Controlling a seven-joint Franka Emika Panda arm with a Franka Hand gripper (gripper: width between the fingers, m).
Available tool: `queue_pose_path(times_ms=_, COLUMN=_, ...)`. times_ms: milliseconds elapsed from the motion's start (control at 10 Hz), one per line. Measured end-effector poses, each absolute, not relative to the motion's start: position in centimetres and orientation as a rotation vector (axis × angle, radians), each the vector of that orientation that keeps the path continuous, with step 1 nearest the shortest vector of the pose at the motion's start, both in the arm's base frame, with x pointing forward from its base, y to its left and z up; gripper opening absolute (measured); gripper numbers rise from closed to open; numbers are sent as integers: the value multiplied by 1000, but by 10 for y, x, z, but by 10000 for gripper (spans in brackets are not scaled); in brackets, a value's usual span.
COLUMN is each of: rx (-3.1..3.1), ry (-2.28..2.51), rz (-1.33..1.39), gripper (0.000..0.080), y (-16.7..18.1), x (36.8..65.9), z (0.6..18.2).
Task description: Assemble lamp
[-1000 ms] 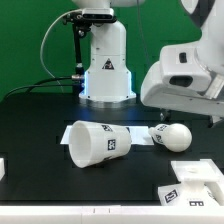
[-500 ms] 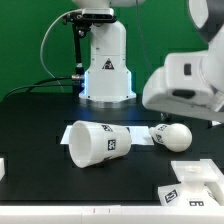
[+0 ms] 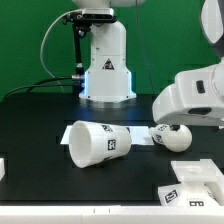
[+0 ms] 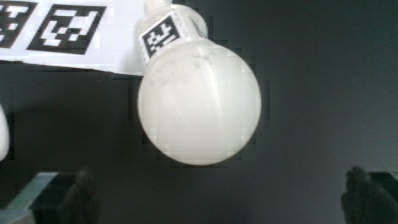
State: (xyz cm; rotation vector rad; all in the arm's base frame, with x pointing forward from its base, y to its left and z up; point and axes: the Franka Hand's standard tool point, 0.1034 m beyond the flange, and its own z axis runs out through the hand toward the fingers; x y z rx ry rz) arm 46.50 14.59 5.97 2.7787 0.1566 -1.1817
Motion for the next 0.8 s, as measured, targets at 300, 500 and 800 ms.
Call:
queue_pose_path(times_ms=300, rx=2732, ry=142, rz=-1266, gripper=699, y=138, x=448, z=52)
queue_pose_path(times_ms=500, rx=2720, ry=129, rz=-1270, gripper=699, y=139, x=444, z=50)
queue_pose_path(times_ms=800, rx=2692, ry=68, rz=-1302, gripper=699, y=133, x=435, z=37)
